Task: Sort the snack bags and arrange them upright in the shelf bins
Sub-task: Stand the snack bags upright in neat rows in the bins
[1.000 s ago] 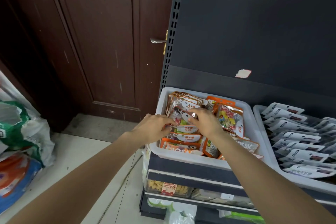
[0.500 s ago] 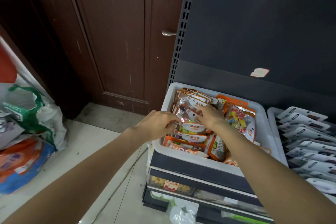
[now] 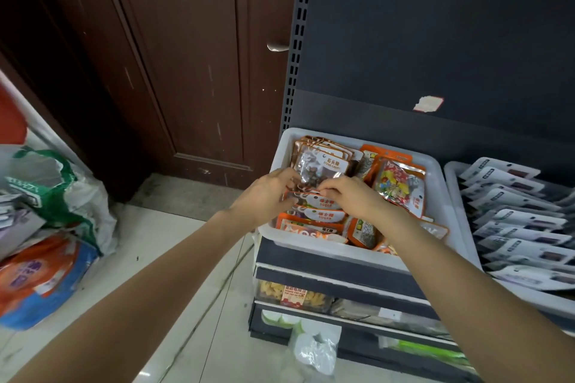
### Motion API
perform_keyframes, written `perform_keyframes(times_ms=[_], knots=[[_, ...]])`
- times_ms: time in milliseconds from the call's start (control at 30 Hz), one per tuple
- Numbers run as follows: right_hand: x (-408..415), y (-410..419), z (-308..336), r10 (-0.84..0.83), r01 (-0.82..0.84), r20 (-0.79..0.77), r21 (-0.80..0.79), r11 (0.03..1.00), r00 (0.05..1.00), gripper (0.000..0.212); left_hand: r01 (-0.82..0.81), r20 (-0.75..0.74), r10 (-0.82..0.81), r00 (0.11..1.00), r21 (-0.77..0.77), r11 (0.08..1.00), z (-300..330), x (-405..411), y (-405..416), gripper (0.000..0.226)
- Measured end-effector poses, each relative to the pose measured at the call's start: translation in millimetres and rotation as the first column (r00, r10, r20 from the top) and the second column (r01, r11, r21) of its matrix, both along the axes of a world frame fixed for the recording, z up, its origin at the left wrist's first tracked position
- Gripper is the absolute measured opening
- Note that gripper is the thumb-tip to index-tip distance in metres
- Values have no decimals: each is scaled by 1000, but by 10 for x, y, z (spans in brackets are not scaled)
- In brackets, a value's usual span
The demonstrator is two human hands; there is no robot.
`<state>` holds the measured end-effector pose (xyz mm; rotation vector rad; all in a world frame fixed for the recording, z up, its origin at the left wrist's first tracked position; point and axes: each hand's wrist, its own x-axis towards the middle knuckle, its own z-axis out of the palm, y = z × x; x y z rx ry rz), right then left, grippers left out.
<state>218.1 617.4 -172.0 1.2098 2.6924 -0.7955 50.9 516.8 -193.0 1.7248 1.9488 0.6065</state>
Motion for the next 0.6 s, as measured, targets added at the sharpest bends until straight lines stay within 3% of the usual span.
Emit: perform_keyframes(times_ms=[133, 333, 500, 600], knots=[[138, -123, -24, -54, 53, -48, -21, 998, 997, 39, 99, -46, -97, 994, 52, 994, -7, 32, -76, 40], [376, -336, -125, -93, 131, -211, 173, 976, 973, 50, 180, -85, -183, 979, -40, 983, 18, 7, -155, 26], [502, -460, -133, -76, 92, -100, 168, 981, 992, 57, 187, -308, -199, 930, -70, 980, 43, -9, -115, 23], [500, -477, -104, -91, 97, -46, 147, 984, 995, 64, 140, -339, -161, 927, -85, 986, 60, 31, -94, 18]])
